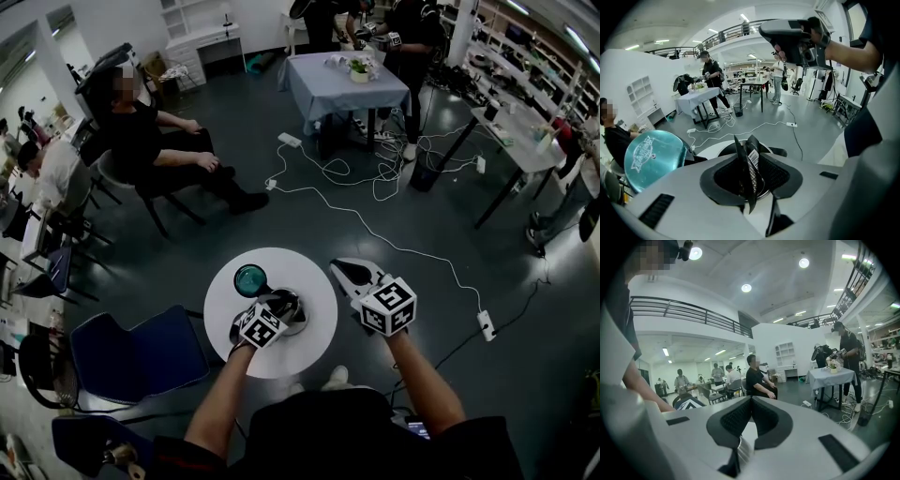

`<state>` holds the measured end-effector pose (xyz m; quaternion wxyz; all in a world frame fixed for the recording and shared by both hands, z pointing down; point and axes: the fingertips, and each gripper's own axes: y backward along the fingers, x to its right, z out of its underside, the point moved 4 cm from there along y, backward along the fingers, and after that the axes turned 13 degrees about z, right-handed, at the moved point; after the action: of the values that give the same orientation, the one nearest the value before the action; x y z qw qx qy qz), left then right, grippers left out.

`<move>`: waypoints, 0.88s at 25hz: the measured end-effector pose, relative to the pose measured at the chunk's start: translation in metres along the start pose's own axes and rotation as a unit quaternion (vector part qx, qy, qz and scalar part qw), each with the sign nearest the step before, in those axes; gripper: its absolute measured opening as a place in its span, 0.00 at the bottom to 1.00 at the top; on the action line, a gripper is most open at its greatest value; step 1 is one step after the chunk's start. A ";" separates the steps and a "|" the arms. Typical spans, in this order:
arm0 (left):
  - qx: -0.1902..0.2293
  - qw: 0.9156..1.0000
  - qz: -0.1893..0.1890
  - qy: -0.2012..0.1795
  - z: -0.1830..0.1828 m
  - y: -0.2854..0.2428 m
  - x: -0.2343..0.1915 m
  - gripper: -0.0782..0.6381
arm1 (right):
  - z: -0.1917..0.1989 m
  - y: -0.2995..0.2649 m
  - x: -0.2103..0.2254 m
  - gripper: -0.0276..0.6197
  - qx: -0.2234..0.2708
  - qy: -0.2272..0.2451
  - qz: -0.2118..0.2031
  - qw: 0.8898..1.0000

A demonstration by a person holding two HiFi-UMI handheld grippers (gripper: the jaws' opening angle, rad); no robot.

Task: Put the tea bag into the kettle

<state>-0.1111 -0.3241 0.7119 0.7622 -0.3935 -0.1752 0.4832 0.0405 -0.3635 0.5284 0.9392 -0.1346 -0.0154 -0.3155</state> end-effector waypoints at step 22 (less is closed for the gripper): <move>0.017 0.999 -0.037 -0.017 -0.009 0.033 -0.007 0.26 | 0.012 -0.005 -0.001 0.07 -0.012 -0.010 -0.001 1.000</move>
<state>-0.1284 -0.3265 0.6818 0.7831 -0.3655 -0.1942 0.4641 0.0377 -0.3638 0.5407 0.9370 -0.1492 -0.0215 -0.3152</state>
